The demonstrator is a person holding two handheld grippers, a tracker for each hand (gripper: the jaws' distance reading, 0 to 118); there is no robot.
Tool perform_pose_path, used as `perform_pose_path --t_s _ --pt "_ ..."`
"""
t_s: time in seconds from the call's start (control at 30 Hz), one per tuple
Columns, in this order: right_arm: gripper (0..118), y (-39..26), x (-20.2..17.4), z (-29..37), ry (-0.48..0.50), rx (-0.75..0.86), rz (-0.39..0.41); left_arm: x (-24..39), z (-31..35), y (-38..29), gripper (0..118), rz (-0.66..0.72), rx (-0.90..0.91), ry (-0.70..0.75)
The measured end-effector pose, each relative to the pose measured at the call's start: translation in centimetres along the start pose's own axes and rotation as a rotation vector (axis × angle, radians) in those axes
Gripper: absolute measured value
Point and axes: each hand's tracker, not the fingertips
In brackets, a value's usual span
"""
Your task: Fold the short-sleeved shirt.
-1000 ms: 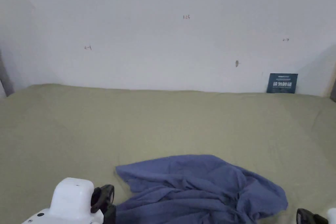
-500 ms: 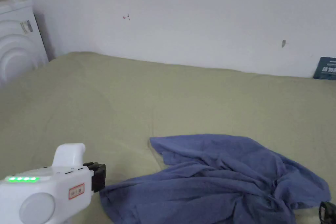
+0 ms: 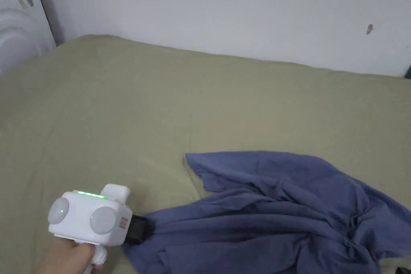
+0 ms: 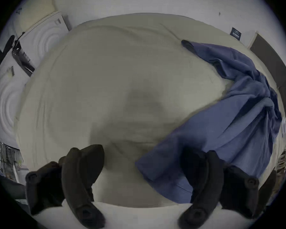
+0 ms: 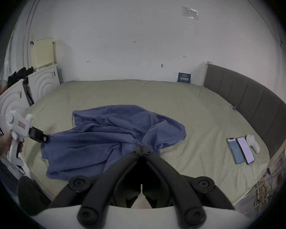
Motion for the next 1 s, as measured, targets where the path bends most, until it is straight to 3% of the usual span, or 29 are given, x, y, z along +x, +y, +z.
perform_pose_path --t_s 0.03,0.07,0.1,0.3,0.6,0.73,0.8,0.83,0.9,0.93,0.97,1.0 --pt "0 -0.2 0.1 -0.1 0.000 -0.005 -0.002 0.1 0.4 0.2 73 -0.006 -0.001 -0.004" --pt "0 -0.3 0.3 -0.4 0.001 -0.013 -0.006 0.4 1.0 0.2 35 -0.031 0.018 -0.031" --pt "0 -0.4 0.6 -0.6 0.004 -0.022 -0.016 0.7 1.5 0.2 4 -0.045 0.035 -0.021" --pt "0 -0.2 3.7 -3.2 -0.022 -0.064 -0.041 0.8 2.3 0.0 4 -0.024 0.020 -0.082" --pt "0 5.1 13.5 -15.1 -0.112 -0.165 -0.023 1.9 3.3 -0.2 4 -0.029 0.016 -0.087" --pt "0 6.4 16.4 -21.1 -0.079 -0.250 -0.046 2.1 3.3 -0.1 4 -0.016 0.017 -0.087" --pt "0 6.3 17.3 -23.4 -0.011 -0.329 -0.063 2.2 3.3 0.1 4 -0.019 0.016 -0.085" --pt "4 6.1 17.7 -24.7 0.006 -0.385 -0.067 2.3 3.3 0.2 4 -0.022 0.014 -0.083" --pt "100 5.5 17.6 -26.3 -0.016 -0.441 -0.062 2.5 3.3 0.3 5 -0.027 0.009 -0.080" --pt "116 5.1 17.8 -27.3 -0.002 -0.466 -0.072 2.3 3.0 0.4 5 -0.024 0.006 -0.081" --pt "106 4.3 17.9 -28.2 0.002 -0.518 -0.068 2.3 2.9 0.5 5 -0.022 0.005 -0.081" --pt "103 4.5 17.7 -29.5 -0.005 -0.525 -0.064 2.3 3.0 0.5 5 -0.022 0.005 -0.081"
